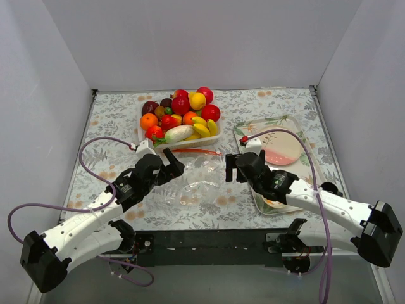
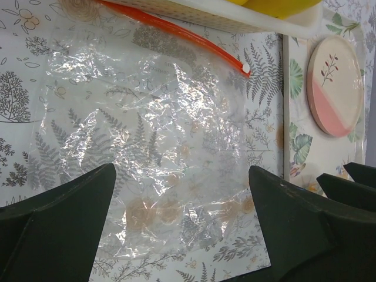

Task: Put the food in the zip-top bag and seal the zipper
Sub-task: Adjust the zipper food storage bag at the center of the board.

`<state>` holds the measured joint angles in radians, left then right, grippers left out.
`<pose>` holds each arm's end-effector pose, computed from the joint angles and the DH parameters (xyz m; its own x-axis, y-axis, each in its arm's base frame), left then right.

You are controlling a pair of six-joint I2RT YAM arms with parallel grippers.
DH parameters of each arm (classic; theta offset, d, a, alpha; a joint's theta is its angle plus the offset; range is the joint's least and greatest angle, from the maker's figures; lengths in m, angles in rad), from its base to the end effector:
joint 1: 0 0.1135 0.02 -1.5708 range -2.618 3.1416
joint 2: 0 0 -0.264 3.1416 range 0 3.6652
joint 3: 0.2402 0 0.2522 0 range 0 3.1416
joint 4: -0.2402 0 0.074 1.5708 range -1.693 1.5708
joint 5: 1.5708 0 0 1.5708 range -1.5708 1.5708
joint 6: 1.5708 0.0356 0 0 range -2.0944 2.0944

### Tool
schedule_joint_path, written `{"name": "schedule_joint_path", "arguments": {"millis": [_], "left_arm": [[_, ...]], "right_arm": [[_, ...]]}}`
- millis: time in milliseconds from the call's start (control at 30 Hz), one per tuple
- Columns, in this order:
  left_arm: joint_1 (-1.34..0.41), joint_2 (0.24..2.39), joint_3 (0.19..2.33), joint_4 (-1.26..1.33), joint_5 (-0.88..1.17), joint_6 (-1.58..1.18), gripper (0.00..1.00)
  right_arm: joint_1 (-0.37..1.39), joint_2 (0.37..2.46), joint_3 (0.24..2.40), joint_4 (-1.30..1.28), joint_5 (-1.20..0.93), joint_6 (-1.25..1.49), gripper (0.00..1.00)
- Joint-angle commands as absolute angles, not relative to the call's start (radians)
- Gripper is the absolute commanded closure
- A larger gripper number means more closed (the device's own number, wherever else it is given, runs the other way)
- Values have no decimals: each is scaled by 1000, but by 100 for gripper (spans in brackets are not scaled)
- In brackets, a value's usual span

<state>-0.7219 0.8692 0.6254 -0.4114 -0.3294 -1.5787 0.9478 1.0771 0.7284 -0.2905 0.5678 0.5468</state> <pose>0.1481 -0.1151 0.2486 -0.4292 -0.8828 -0.1908 -0.4607 0.3957 -0.7945 0.1492 0.1749 0.2566 -0.5224 0.0242 -0.8524 -0.1888 0.9715 0.1433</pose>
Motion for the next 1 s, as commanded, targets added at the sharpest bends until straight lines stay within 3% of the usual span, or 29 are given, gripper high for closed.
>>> {"name": "schedule_joint_path", "arguments": {"millis": [0,233,967], "left_arm": [[-716,848,615,-405,-357,-1605,3],[-716,856,618,-408,-361,-1614,3],[-707,904,591,-350,-337,-1609,3]], "right_arm": [[953,1097,712,-221,522,584,2],[953,1195,661,-66,397,623,4],[953,1430,582,242,296,738,12]]}}
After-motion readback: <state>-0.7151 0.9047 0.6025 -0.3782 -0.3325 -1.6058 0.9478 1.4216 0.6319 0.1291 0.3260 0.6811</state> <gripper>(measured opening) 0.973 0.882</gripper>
